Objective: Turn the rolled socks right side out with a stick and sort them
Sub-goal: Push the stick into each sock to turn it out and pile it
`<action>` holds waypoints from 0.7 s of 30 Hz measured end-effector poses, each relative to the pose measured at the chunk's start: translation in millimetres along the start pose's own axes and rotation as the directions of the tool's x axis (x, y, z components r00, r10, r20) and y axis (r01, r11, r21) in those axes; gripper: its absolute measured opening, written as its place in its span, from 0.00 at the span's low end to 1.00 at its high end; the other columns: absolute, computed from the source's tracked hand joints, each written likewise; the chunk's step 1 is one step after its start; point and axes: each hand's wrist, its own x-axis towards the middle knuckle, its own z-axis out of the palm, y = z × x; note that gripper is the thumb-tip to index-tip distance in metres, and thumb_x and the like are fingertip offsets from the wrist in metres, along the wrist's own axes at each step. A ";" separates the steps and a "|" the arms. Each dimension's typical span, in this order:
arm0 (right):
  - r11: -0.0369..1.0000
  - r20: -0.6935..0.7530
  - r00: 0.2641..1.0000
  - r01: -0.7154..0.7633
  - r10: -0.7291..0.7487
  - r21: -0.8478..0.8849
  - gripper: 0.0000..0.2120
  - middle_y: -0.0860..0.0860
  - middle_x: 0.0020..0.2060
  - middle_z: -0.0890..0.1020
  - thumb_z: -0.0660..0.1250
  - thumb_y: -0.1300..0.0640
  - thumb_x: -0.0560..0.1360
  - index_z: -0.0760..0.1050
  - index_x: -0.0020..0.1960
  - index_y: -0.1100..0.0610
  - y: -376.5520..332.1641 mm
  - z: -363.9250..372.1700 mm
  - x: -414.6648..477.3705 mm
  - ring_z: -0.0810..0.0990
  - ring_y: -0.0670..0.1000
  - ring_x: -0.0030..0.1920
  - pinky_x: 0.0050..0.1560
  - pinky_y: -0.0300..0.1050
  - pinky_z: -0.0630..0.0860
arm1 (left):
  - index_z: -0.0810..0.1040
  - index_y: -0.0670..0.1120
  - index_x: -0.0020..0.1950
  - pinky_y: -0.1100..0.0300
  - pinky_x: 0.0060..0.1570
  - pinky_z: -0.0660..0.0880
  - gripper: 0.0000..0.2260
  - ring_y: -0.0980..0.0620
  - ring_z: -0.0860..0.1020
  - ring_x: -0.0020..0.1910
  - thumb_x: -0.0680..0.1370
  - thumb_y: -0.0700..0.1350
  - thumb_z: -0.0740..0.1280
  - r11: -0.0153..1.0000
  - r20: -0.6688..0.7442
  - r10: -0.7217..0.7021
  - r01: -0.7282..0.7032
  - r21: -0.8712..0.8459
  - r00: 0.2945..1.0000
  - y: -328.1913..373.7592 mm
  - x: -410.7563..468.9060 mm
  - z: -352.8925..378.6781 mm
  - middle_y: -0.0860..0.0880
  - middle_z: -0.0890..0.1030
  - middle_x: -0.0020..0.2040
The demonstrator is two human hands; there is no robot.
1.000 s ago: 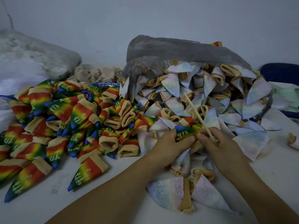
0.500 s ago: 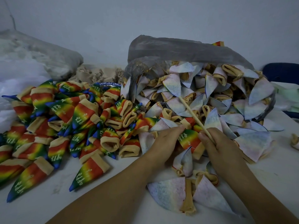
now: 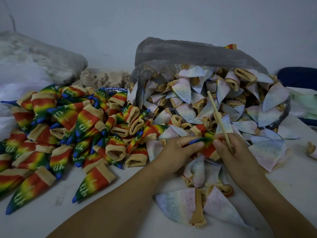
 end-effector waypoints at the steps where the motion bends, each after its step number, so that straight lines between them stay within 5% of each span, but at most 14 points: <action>1: 1.000 0.001 1.000 0.010 -0.010 0.001 0.05 0.45 0.40 0.76 0.59 0.42 0.71 0.71 0.45 0.40 -0.3 0.8 0.0 0.76 0.37 0.41 0.40 0.26 0.70 | 0.84 0.49 0.49 0.68 0.44 0.77 0.09 0.58 0.82 0.40 0.80 0.38 0.66 1.000 0.001 0.005 -0.005 -0.027 1.000 0.4 0.0 0.9 0.52 0.85 0.38; 7: 1.000 -0.017 1.000 0.025 -0.025 -0.012 0.02 0.44 0.40 0.76 0.61 0.45 0.71 0.71 0.42 0.42 1.3 -0.9 1.9 0.78 0.40 0.42 0.43 0.34 0.71 | 0.85 0.50 0.49 0.65 0.48 0.79 0.07 0.54 0.83 0.44 0.80 0.42 0.67 1.000 -0.030 0.013 -0.013 -0.005 0.999 0.4 0.2 3.1 0.50 0.86 0.42; 10: 0.999 -0.023 0.999 0.031 -0.032 -0.043 0.03 0.45 0.38 0.77 0.64 0.51 0.74 0.73 0.42 0.45 1.9 -2.3 1.6 0.76 0.36 0.42 0.40 0.26 0.69 | 0.84 0.51 0.47 0.69 0.48 0.76 0.09 0.58 0.83 0.47 0.81 0.48 0.65 0.997 -0.056 0.021 -0.018 0.069 0.998 0.8 -0.8 -1.0 0.54 0.86 0.44; 14: 0.999 -0.022 1.000 -0.011 0.013 0.049 0.05 0.41 0.41 0.80 0.61 0.45 0.73 0.76 0.43 0.41 -3.6 -4.9 -0.6 0.76 0.31 0.45 0.43 0.21 0.67 | 0.82 0.54 0.40 0.65 0.42 0.75 0.14 0.61 0.80 0.36 0.82 0.54 0.63 0.985 -0.088 0.019 -0.004 0.171 0.996 0.4 -0.3 0.1 0.54 0.83 0.35; 16: 0.996 -0.030 0.998 -0.051 0.053 0.069 0.06 0.39 0.43 0.79 0.59 0.41 0.72 0.74 0.45 0.37 -4.9 -5.7 -0.4 0.74 0.30 0.47 0.42 0.25 0.69 | 0.81 0.53 0.42 0.61 0.38 0.74 0.16 0.58 0.79 0.32 0.80 0.60 0.60 0.997 -0.230 -0.027 0.010 -0.078 0.973 8.6 4.5 -6.3 0.52 0.82 0.33; 18: 0.993 -0.049 0.994 -0.097 0.100 0.067 0.07 0.38 0.44 0.78 0.58 0.39 0.72 0.72 0.48 0.34 -4.4 -6.3 -0.7 0.74 0.29 0.46 0.40 0.28 0.68 | 0.78 0.47 0.57 0.62 0.38 0.79 0.24 0.55 0.84 0.43 0.76 0.64 0.57 0.824 -0.316 -0.033 -0.153 -0.546 0.948 18.1 11.2 -22.3 0.46 0.86 0.47; 19: 0.993 -0.066 0.992 -0.104 0.108 0.058 0.08 0.37 0.44 0.77 0.57 0.38 0.71 0.71 0.48 0.34 -4.1 -6.7 -1.1 0.74 0.28 0.45 0.39 0.28 0.67 | 0.75 0.47 0.62 0.62 0.42 0.80 0.28 0.52 0.84 0.51 0.74 0.66 0.56 0.728 -0.344 -0.028 -0.217 -0.651 0.939 20.5 13.3 -29.5 0.45 0.84 0.56; 21: 0.994 -0.085 0.990 -0.105 0.108 0.043 0.08 0.36 0.41 0.76 0.56 0.37 0.71 0.71 0.47 0.35 -4.8 -6.6 -2.2 0.74 0.27 0.43 0.39 0.29 0.66 | 0.71 0.52 0.67 0.63 0.51 0.78 0.28 0.53 0.81 0.60 0.76 0.67 0.54 0.822 -0.365 -0.019 -0.193 -0.536 0.931 20.5 11.8 -28.3 0.48 0.79 0.65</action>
